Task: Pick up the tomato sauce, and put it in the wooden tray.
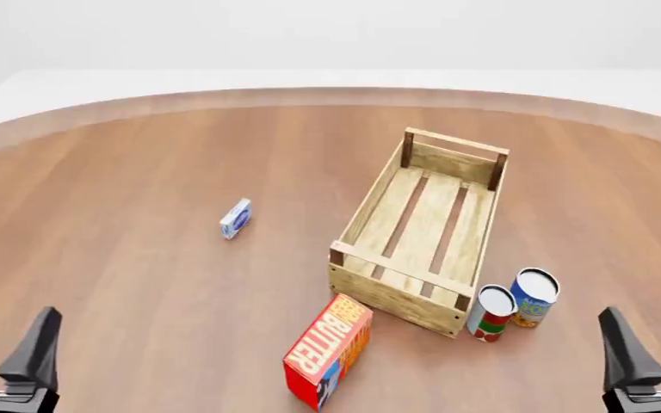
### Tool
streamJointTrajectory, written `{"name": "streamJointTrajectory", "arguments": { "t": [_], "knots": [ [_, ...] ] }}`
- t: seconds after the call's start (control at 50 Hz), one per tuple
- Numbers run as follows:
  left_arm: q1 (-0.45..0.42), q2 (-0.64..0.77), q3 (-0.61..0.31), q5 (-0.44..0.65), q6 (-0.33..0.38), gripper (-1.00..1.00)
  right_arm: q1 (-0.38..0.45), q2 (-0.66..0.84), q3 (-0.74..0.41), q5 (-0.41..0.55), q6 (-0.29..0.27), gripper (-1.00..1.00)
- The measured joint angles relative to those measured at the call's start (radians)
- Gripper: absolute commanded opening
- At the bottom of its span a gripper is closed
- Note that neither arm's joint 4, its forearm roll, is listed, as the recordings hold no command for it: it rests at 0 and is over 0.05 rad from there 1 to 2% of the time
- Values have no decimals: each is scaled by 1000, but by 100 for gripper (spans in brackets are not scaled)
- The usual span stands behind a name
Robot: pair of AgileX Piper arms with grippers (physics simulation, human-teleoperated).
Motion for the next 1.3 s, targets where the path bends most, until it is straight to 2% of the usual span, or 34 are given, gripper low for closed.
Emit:
{"name": "streamJointTrajectory", "arguments": {
  "t": [0.7, 1.02, 1.3],
  "knots": [
    [0, 4, -3, -1, 0, 100, 20, 8, 2, 28, 14, 100],
    [0, 5, -3, -1, 0, 100, 52, 36, -11, 63, 0, 100],
    [0, 5, -3, -1, 0, 100, 84, 112, -25, 53, -19, 100]
  ]
}}
